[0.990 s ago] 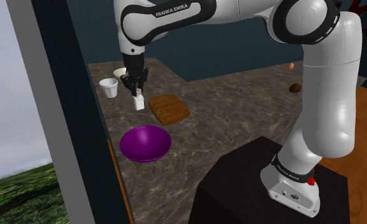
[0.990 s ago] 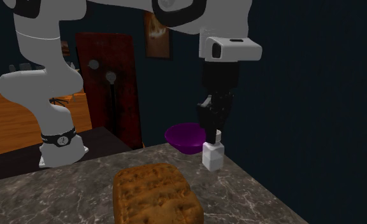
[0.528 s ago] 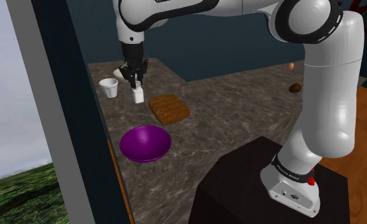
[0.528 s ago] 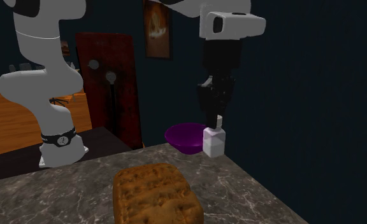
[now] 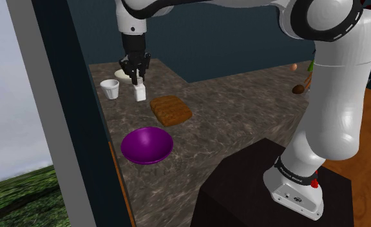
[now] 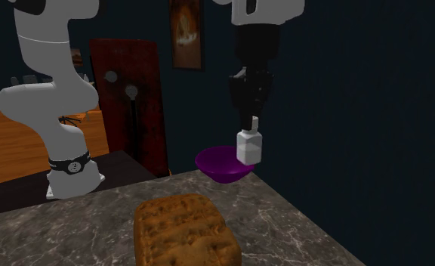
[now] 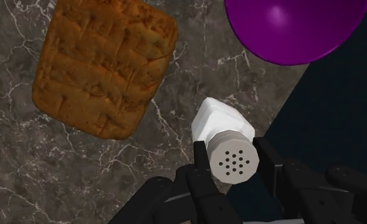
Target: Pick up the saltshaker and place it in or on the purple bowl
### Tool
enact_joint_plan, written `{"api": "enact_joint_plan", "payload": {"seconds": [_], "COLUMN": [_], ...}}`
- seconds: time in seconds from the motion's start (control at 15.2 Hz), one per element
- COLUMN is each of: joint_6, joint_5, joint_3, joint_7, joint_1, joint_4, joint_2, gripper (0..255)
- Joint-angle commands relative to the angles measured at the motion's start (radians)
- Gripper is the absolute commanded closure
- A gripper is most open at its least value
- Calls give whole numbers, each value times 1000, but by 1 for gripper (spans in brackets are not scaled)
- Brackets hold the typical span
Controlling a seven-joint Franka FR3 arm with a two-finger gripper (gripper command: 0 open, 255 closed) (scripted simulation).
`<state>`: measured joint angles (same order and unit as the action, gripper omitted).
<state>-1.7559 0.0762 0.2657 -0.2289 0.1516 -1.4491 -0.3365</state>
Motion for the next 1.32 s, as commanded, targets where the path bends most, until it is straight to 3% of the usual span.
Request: {"api": "enact_joint_plan", "payload": {"seconds": [0.0, 0.79, 1.25], "joint_6": [-6, -8, -101], "joint_5": [-10, -85, -83], "joint_3": [13, 104, 104], "joint_7": [-28, -206, -207], "joint_1": [13, 105, 106], "joint_4": [-57, -313, -401], "joint_2": [52, 318, 313], "gripper": [255, 255, 255]}}
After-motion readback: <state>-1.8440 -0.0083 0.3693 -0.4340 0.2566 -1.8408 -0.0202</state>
